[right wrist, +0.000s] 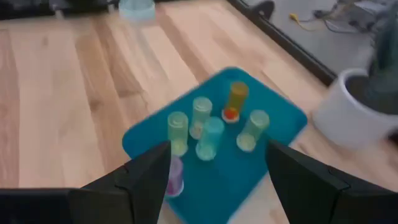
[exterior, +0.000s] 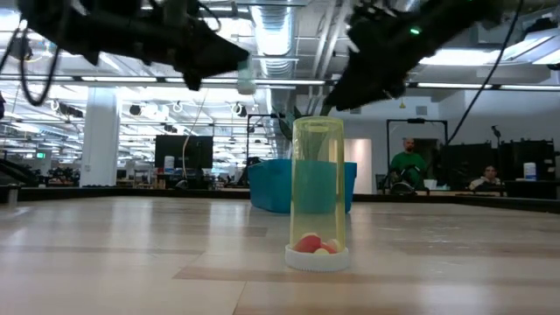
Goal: Pick and place pill bottles into a basket
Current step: Put the blue pill bottle into the blue bin
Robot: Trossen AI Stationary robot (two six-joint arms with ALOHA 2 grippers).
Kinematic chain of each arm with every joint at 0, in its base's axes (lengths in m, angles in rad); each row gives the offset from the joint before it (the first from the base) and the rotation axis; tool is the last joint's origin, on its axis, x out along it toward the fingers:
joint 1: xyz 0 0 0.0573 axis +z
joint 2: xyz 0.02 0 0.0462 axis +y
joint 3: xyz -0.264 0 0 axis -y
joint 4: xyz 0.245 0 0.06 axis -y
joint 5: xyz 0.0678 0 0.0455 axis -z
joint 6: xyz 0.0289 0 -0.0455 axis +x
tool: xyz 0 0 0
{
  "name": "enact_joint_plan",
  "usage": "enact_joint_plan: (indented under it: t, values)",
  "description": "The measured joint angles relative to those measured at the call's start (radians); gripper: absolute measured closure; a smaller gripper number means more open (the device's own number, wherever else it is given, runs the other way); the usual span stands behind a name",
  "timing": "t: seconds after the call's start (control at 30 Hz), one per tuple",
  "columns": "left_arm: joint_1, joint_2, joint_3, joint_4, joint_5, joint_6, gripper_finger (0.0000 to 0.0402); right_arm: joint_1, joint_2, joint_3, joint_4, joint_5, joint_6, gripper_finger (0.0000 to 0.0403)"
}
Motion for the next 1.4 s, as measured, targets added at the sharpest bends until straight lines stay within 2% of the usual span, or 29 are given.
enact_joint_plan:
  t: [0.1,0.27,0.43,0.57,0.8,0.93,1.13,1.4]
  values:
    - [0.028,0.11,0.058,0.019,0.032,0.013,0.0316,0.042,-0.045,-0.081,0.054,0.058,0.094,0.0147]
    - [0.063,0.296,0.19,0.068,0.127,0.026,0.0315,0.129,-0.095,-0.165,0.046,0.161,0.225,0.0147]
    - [0.087,0.463,0.321,0.067,0.196,0.026,0.0315,0.226,-0.139,-0.229,-0.08,0.299,0.41,0.0147]
    - [0.103,0.55,0.388,0.069,0.202,0.012,0.0315,0.298,-0.163,-0.254,-0.162,0.347,0.574,0.0147]
    - [0.128,0.622,0.407,0.095,0.187,-0.054,0.0315,0.421,-0.166,-0.281,-0.297,0.351,0.82,0.0147]
    - [0.129,0.659,0.407,0.127,0.172,-0.084,0.0315,0.466,-0.164,-0.281,-0.351,0.385,0.904,0.0147]
    - [0.127,0.697,0.408,0.161,0.156,-0.121,0.0315,0.491,-0.164,-0.281,-0.361,0.422,0.917,0.0147]
    - [0.12,0.696,0.408,0.099,0.108,-0.104,0.0315,0.49,-0.164,-0.281,-0.367,0.45,0.916,0.0147]
